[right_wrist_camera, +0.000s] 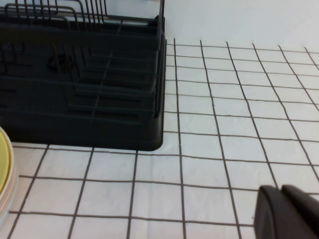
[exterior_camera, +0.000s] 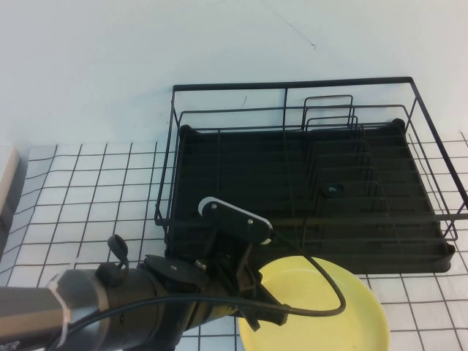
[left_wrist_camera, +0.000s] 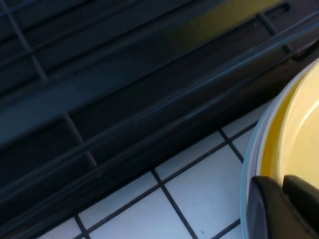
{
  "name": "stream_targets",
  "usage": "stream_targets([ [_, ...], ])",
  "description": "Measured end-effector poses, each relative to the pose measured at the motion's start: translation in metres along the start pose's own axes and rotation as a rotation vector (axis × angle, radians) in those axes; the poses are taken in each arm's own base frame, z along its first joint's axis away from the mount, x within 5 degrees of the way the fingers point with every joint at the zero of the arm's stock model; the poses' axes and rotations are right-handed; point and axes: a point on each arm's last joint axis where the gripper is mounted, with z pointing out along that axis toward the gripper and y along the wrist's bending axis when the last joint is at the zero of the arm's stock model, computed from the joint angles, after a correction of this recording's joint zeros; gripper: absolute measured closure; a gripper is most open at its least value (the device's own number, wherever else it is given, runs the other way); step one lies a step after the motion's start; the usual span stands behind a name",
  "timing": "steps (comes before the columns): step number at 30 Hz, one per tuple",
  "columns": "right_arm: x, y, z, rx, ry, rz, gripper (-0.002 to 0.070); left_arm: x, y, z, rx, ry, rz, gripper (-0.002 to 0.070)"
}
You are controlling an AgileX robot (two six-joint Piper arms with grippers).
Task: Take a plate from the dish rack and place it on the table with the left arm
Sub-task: Place the plate from the table
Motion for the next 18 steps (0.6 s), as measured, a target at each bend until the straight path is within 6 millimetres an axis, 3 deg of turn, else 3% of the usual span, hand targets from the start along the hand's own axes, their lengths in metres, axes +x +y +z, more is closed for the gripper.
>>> stream_targets([
  [4, 0.0, 0.0, 0.0, 0.0, 0.0, 0.0, 0.0678, 0.002, 0.0, 0.003, 0.003, 0.011, 0.017, 0.0606],
  [9, 0.0, 0.0, 0.0, 0.0, 0.0, 0.0, 0.0678, -0.003, -0.002, 0.004, 0.009, -0.003, 0.027, 0.0354],
  [11, 0.0, 0.0, 0.0, 0.0, 0.0, 0.0, 0.0678, -0.005, -0.001, 0.003, -0.003, -0.011, 0.038, 0.029],
  [14, 0.0, 0.0, 0.0, 0.0, 0.0, 0.0, 0.0678, -0.012, 0.001, -0.006, -0.029, -0.046, 0.036, 0.0283],
  [18, 0.0, 0.0, 0.0, 0.0, 0.0, 0.0, 0.0678, -0.025, 0.004, -0.028, -0.054, -0.12, 0.02, 0.0374],
])
